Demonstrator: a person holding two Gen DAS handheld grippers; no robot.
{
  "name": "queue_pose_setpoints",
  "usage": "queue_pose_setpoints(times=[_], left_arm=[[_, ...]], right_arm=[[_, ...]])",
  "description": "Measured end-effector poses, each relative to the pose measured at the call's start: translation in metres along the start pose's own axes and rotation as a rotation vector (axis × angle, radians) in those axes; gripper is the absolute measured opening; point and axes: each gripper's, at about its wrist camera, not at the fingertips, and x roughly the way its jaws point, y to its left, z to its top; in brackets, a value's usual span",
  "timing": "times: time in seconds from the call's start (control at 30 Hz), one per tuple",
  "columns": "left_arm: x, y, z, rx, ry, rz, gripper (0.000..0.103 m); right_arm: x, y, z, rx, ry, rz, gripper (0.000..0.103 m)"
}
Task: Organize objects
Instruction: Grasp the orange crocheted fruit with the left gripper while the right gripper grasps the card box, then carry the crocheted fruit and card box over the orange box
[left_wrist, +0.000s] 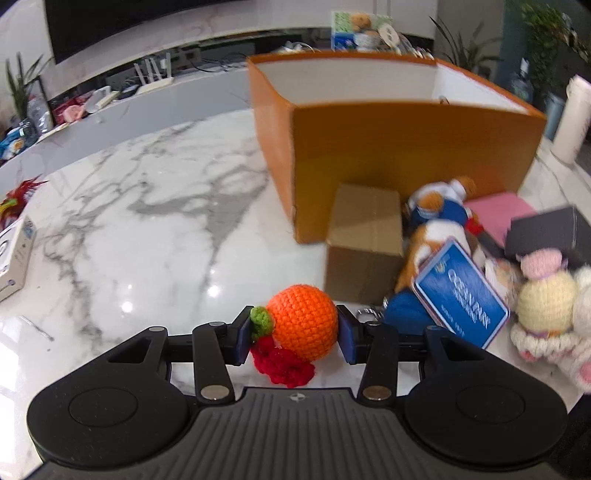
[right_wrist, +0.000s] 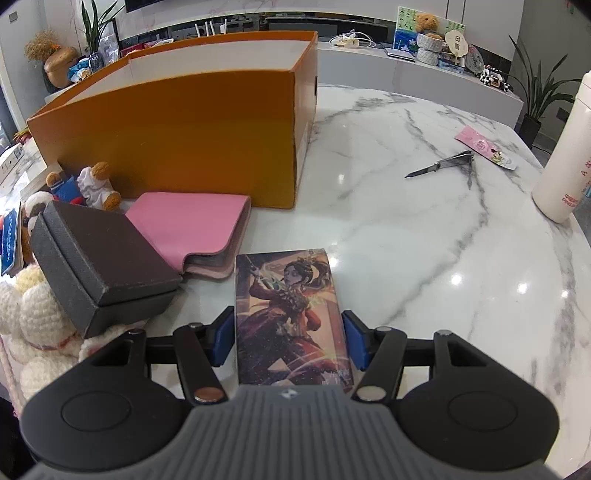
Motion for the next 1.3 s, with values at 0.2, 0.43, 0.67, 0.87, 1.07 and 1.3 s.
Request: queue_pose_setpoints(times=[0.2,0.43,0.67,0.87,1.07,1.3], left_arm=[[-0.028,0.008,0.012,-0.05,-0.096,0.032,0.052],[-0.075,0.003,0.047,-0.089,-0.267,0.02,0.052],[-0.058,-0.027,0.141,-0.101,-0.328,-0.023,0.052],[0.022,-0.042,0.199,-0.155,-0.204,-0.055,0.052],[0.085,-0.037,0.213,-0.217,0.008,0.013,0.052],[0.104,-0.032,0.211,-0.206,0.152,0.062,0.052]], right_arm=[[-0.026,-0.002,0.004,0.02,-0.084,0.021,0.062],[-0.071,0.002,0.035,0.035,-0.24,0.104,0.062],[-0.082,0.028,0.121,0.022,-0.368,0.217,0.061],[-0.008,0.042,0.182,0.029,-0.295,0.209,0.061],[0.056,0.046,0.203,0.023,-0.151,0.174,0.061],[0.088,0.053,0.209,-0.042,-0.048,0.099,0.061]])
